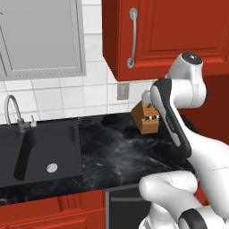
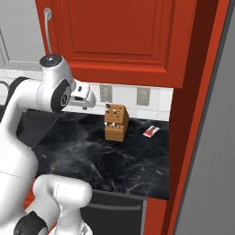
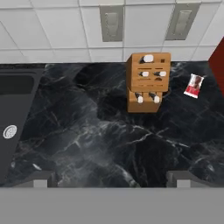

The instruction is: Pick the soap dispenser and spray from the cabinet and place them on the counter.

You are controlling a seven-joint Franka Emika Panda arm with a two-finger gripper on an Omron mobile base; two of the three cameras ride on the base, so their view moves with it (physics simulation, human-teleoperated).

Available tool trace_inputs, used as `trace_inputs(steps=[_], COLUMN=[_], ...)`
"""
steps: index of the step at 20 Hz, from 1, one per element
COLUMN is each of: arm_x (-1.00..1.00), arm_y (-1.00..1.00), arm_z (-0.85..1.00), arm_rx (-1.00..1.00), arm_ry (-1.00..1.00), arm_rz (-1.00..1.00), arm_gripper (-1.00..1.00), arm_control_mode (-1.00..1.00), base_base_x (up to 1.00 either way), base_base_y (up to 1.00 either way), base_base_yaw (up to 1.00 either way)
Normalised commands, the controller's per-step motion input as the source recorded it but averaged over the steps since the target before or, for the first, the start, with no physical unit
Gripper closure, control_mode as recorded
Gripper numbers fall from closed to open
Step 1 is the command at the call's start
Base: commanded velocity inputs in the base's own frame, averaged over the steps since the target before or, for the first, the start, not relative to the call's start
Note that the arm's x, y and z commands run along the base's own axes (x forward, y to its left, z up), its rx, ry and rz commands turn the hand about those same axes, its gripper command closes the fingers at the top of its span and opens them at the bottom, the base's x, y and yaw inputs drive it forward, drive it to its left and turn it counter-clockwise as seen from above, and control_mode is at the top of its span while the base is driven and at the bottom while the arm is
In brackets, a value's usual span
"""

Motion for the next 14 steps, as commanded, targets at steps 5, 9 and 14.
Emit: trace_inputs(steps=[5, 9, 14], arm_x=[-0.28, -0.26, -0.31], arm_y=[0.02, 0.08, 0.07], arm_z=[0.15, 0.22, 0.26], arm_rx=[0.0, 0.0, 0.0], arm_ry=[-0.21, -0.22, -0.24], arm_rz=[0.0, 0.0, 0.0], arm_gripper=[-1.0, -1.0, -1.0], arm_control_mode=[-1.0, -1.0, -1.0], base_base_x=[0.0, 0.0, 0.0], base_base_y=[0.0, 0.0, 0.0], base_base_yaw=[0.0, 0.0, 0.0])
